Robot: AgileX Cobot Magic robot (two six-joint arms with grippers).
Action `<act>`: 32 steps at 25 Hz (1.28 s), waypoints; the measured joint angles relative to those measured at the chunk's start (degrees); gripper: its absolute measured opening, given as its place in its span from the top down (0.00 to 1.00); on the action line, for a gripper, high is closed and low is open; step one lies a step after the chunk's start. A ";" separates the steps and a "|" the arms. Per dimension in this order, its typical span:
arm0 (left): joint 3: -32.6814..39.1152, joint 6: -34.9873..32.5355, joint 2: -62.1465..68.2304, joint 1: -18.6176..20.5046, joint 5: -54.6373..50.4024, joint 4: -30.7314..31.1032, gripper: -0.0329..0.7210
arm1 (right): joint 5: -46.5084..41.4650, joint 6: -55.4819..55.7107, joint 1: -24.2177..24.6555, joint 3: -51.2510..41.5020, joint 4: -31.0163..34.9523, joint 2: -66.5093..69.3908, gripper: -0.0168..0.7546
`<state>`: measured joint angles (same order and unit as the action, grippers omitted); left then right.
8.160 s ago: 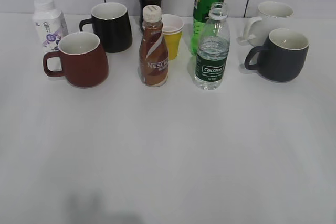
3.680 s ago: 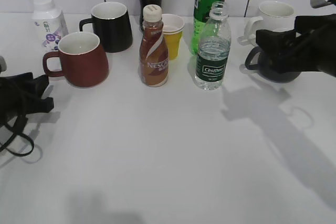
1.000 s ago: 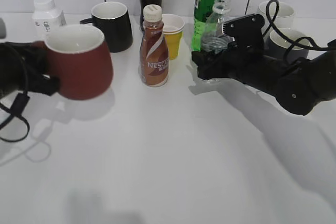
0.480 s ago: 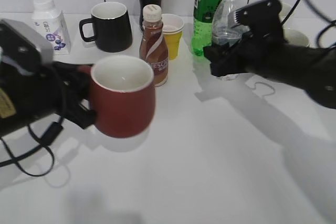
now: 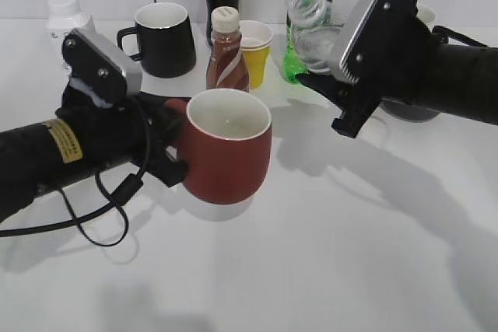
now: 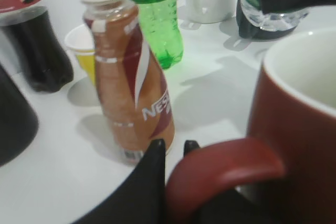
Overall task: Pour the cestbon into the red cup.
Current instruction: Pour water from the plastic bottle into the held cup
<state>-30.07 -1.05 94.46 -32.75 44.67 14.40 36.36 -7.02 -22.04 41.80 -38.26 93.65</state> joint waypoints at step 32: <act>-6.34 3.49 5.28 0.00 1.26 14.17 0.87 | 0.85 -48.98 0.00 0.41 4.84 0.00 0.38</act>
<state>-36.40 2.44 99.75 -32.75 45.93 28.57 37.21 -56.00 -22.04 42.21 -33.41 93.65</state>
